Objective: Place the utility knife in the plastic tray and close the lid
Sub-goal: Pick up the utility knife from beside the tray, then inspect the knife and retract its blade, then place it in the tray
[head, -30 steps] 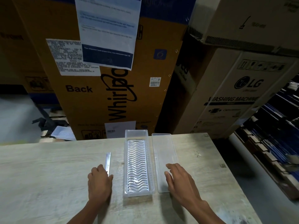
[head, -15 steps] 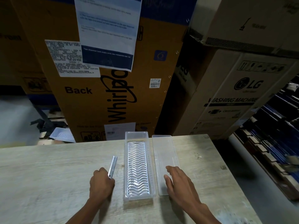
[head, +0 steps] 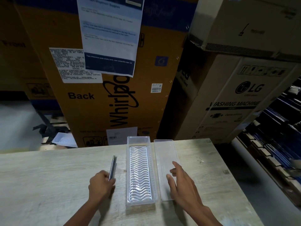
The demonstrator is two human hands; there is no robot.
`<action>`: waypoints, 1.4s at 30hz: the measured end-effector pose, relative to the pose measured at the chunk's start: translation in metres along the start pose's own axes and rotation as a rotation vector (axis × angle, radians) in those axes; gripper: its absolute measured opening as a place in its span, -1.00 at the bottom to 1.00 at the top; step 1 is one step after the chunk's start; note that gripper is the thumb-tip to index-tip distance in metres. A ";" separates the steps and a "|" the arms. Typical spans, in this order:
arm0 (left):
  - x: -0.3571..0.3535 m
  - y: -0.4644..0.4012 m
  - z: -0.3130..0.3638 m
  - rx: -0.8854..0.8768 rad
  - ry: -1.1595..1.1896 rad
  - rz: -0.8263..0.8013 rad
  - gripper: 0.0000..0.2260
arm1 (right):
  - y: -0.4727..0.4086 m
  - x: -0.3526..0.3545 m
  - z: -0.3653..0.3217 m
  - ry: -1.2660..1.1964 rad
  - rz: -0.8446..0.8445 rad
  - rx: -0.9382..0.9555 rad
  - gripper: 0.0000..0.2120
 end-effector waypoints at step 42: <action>0.117 0.139 0.246 -0.621 0.541 -0.302 -0.93 | 0.006 0.182 -0.166 -0.892 -0.007 0.342 -0.89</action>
Point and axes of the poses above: each hand's wrist, its own y-axis away from the middle knuckle, its own x-axis out of the back of the hand, z = x × y, the point moved 3 cm from there along -y, towards the middle knuckle, and after that the axes turned 1 degree about y, right-handed, at the moved point
